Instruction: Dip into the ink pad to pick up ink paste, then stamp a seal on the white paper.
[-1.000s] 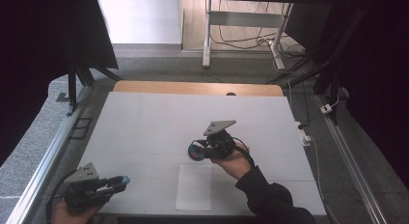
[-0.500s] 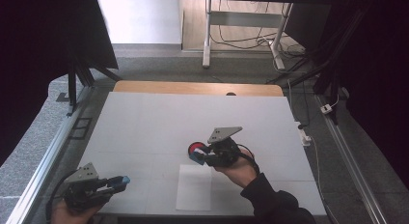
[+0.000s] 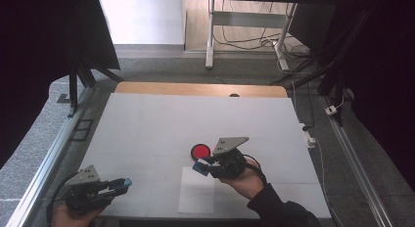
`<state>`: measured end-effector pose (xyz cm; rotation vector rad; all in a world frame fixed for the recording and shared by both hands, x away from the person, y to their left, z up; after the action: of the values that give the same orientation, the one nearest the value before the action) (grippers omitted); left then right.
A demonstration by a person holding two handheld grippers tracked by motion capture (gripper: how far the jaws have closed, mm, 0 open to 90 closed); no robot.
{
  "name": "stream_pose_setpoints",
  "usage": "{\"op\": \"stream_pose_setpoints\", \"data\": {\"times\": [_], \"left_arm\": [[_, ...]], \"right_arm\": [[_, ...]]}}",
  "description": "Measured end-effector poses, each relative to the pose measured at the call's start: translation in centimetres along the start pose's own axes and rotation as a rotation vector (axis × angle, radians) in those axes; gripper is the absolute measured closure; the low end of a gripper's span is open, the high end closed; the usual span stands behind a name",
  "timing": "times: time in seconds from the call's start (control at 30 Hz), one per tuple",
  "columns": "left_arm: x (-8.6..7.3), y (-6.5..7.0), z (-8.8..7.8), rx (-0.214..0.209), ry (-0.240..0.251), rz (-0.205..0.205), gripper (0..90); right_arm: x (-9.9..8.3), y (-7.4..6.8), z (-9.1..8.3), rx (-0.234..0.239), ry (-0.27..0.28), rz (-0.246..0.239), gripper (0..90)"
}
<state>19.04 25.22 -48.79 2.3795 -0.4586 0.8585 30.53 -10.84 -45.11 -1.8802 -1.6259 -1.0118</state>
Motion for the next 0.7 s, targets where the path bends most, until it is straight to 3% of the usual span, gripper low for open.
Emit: {"op": "stream_pose_setpoints", "data": {"times": [0.7], "left_arm": [[0.0,0.02,0.0,-0.002,-0.001,0.001,68.7]], "right_arm": [[-0.58,-0.71,0.53,0.008,-0.032,-0.022,70.6]]}}
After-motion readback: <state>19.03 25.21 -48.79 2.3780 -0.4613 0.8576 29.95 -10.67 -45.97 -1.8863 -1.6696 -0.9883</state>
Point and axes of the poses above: each handheld gripper's, and its own axes: z roughly forward along the jaws, x roughly out of its top, y roughly to its right, the point moved 2 cm from there along z, roughly forward along the jaws, and after that the axes turned 13 degrees about -z, right-handed, at the moved point
